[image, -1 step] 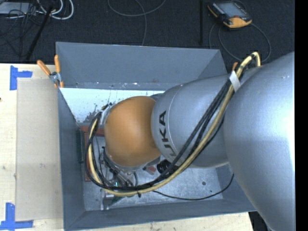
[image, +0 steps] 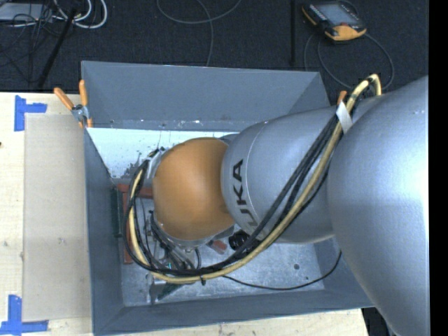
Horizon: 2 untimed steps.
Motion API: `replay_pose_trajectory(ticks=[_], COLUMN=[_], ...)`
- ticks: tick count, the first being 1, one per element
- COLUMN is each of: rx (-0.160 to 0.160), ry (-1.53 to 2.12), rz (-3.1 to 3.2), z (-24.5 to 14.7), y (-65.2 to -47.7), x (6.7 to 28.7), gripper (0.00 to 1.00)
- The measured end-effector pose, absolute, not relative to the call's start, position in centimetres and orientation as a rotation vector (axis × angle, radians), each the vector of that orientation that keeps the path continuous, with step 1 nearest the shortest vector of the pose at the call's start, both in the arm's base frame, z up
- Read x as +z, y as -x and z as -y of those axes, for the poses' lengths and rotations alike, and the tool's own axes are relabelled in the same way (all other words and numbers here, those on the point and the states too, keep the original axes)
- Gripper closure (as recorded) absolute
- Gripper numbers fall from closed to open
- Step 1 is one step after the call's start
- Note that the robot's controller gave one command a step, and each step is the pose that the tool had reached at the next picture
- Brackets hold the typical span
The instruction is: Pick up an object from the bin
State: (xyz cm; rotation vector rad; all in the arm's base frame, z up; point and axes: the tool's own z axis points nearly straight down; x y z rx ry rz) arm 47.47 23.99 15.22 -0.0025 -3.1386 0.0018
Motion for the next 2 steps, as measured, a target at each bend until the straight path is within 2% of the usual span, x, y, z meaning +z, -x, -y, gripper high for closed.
replay_pose_trajectory(ticks=[1,2], rx=[-0.015,-0.015], ry=[0.106,0.106], rz=[3.143,3.143], z=[-19.77,-19.77], y=[-49.08,-49.09], x=[7.77,7.77], gripper=[1.00,1.00])
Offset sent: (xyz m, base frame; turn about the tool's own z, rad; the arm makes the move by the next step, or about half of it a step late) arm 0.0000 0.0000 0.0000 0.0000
